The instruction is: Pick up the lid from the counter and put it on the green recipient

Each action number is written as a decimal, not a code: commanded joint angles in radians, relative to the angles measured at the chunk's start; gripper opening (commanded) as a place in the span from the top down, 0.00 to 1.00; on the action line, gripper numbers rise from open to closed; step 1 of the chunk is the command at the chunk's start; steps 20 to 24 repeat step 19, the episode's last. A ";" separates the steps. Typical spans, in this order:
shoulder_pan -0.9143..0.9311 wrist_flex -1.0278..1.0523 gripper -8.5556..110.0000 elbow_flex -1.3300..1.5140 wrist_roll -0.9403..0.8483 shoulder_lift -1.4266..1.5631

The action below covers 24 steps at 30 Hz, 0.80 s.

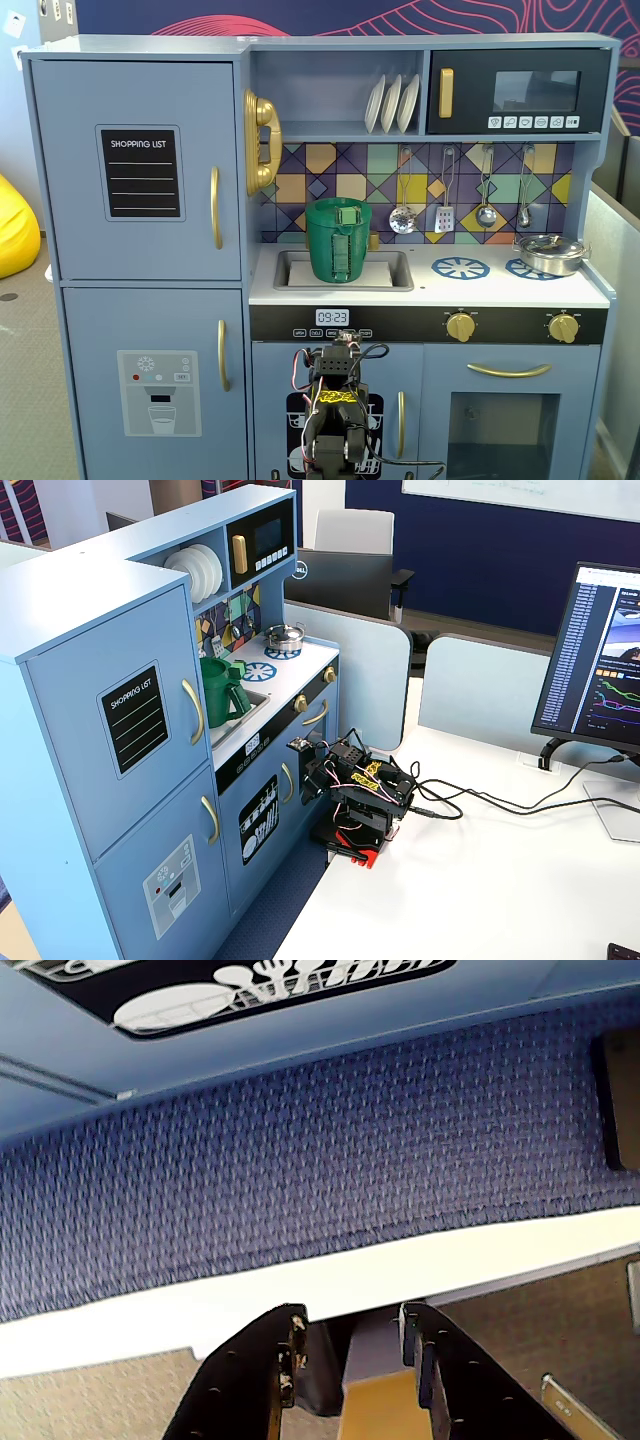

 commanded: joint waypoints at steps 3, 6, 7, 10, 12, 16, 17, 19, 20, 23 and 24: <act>-0.031 0.189 0.90 -0.002 -0.011 -0.006; -0.021 0.189 0.90 -0.002 -0.011 -0.006; -0.021 0.189 0.90 -0.002 -0.011 -0.006; -0.021 0.189 0.90 -0.002 -0.011 -0.006; -0.020 0.189 0.89 -0.002 -0.011 -0.006; -0.006 0.190 0.89 -0.002 -0.011 -0.006; -0.006 0.190 0.89 -0.002 -0.011 -0.006; -0.006 0.190 0.89 -0.002 -0.011 -0.006; -0.006 0.190 0.89 -0.002 -0.011 -0.006; -0.006 0.190 0.89 -0.002 -0.011 -0.006; -0.006 0.190 0.89 -0.002 -0.011 -0.006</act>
